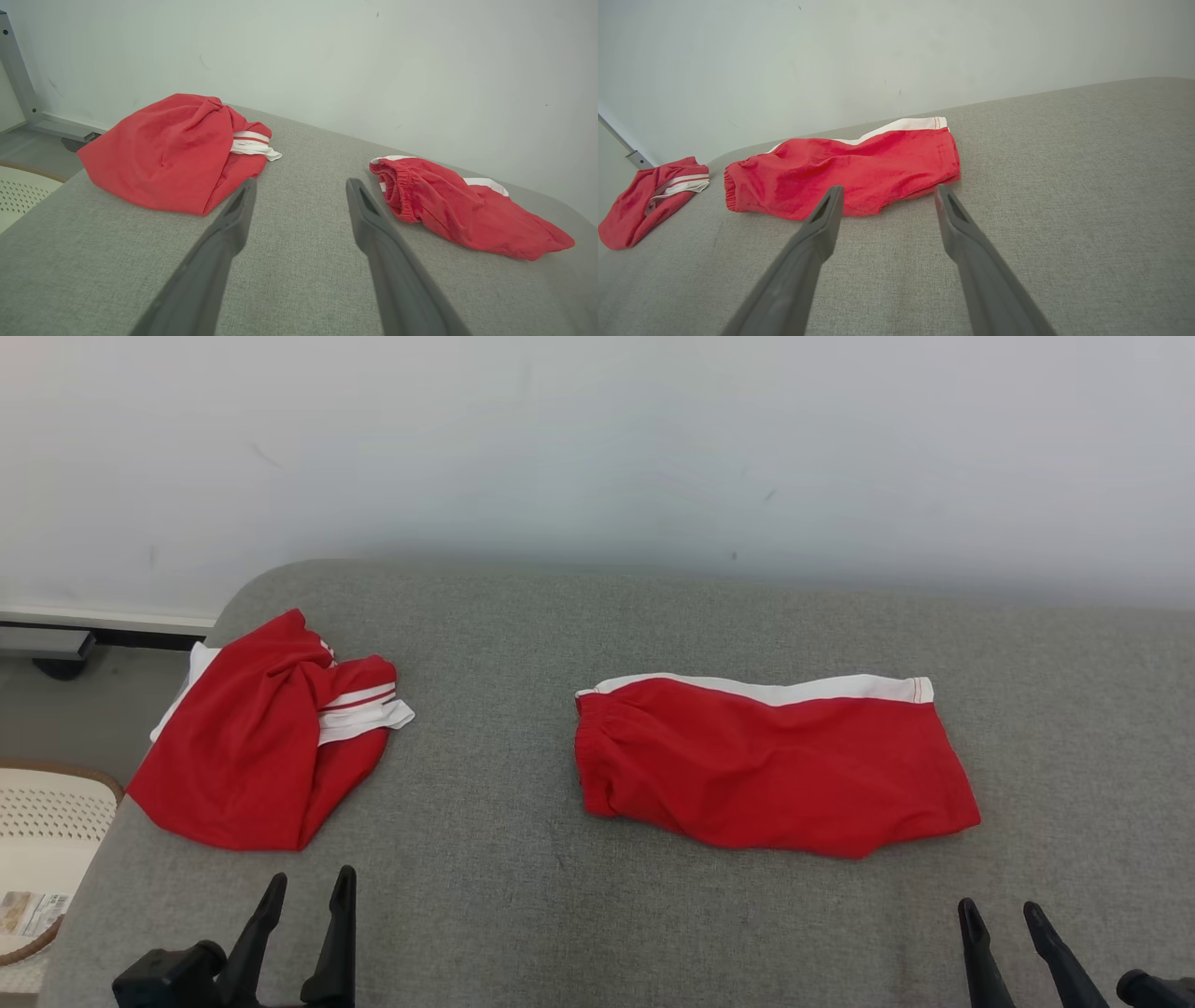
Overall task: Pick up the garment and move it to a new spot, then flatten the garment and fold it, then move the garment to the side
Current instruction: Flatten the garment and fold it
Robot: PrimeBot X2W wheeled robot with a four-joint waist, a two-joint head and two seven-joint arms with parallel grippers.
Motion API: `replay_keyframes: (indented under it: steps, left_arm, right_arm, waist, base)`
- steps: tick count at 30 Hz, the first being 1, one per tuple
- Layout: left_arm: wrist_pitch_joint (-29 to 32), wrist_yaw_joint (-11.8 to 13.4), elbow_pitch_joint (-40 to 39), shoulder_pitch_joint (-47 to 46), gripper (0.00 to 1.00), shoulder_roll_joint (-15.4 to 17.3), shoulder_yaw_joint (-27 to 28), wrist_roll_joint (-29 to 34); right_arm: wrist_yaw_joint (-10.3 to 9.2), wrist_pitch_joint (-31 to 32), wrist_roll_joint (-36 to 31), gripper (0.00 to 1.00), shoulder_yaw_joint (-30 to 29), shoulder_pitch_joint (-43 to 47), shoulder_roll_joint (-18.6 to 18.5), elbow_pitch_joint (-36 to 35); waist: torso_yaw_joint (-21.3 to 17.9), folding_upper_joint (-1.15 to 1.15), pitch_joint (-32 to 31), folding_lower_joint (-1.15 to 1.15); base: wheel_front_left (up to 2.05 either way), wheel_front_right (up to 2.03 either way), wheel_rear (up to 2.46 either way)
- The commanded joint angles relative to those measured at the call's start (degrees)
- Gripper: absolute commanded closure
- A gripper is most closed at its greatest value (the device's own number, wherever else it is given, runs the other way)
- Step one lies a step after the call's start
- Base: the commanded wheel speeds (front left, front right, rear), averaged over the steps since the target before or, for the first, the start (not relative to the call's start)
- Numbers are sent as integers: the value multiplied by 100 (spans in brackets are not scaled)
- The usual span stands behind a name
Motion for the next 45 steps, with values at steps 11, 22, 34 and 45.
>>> replay_keyframes:
  steps: [11,22,34,45]
  left_arm:
    - [-16,40,-13,-47,0,39,-2,-66]
    - [-12,63,-34,-4,0,49,-32,-112]
    - [-11,8,-95,-95,0,73,-93,-111]
    - [-10,-93,-104,-240,0,56,-228,-62]
  right_arm:
    - [15,32,34,0,52,-148,-14,-28]
    - [15,7,-88,0,-30,-174,-14,-24]
    - [15,153,-249,0,-279,-374,-14,-59]
    - [15,1909,-1211,0,-1042,-1375,-12,-170]
  waist:
    - [9,0,80,0]
    - [13,0,26,0]
    - [79,0,153,0]
    - [205,0,322,0]
  base:
    - [0,0,0]
    - [0,0,0]
    - [0,0,0]
    - [0,0,0]
